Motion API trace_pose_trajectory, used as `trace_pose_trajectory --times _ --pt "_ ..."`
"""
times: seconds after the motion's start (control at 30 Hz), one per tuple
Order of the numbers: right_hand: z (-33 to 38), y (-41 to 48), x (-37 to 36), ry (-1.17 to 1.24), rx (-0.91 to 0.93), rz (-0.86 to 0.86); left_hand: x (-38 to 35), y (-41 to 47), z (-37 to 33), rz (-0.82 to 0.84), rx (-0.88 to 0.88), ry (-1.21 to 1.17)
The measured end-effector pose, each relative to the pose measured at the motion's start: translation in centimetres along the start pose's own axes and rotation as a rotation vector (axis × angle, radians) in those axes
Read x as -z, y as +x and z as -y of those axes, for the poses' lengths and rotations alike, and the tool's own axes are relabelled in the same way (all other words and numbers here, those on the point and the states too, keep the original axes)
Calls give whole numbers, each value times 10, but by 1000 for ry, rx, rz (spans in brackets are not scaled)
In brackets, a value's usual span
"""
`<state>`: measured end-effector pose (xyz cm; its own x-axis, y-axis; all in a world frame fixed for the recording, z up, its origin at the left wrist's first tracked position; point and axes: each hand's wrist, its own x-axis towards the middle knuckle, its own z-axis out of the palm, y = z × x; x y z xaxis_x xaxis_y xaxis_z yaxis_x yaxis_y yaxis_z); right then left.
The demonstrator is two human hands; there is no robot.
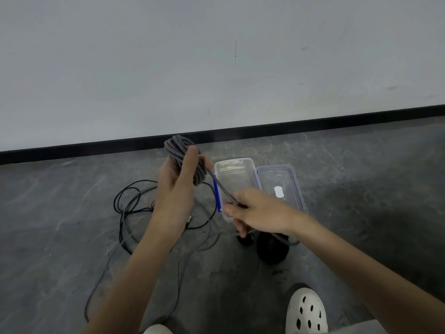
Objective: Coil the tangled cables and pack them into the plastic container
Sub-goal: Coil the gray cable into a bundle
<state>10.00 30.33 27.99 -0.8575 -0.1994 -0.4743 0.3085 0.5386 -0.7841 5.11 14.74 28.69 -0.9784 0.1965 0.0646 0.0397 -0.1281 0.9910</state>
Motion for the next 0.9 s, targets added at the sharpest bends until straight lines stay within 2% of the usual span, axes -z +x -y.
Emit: trace_pose_trajectory --times 0.1,0.17,0.27,0.33,0.5,0.57,0.6,0.73,0.9 --pt "3 -1 2 -308 144 -135 -3 -1 3 -55 -31 175" --pt "6 -5 1 -461 224 -157 -4 -3 4 -121 -14 251" --pt "7 -8 0 -530 267 -136 -8 -4 6 -193 44 242" --pt "6 -10 0 -546 245 -101 -8 -2 4 -220 125 131" --pt "6 -14 0 -583 199 -51 0 6 0 -227 291 -375" --pt "12 -17 -2 -573 233 -44 0 6 1 -236 309 -437" --pt "15 -19 -3 -569 248 -48 -2 4 2 -235 295 -382" --pt "21 -23 -5 -593 285 -94 -10 -5 7 -140 105 146" --pt "23 -28 -4 -532 249 -8 -16 -9 9 -101 -13 459"
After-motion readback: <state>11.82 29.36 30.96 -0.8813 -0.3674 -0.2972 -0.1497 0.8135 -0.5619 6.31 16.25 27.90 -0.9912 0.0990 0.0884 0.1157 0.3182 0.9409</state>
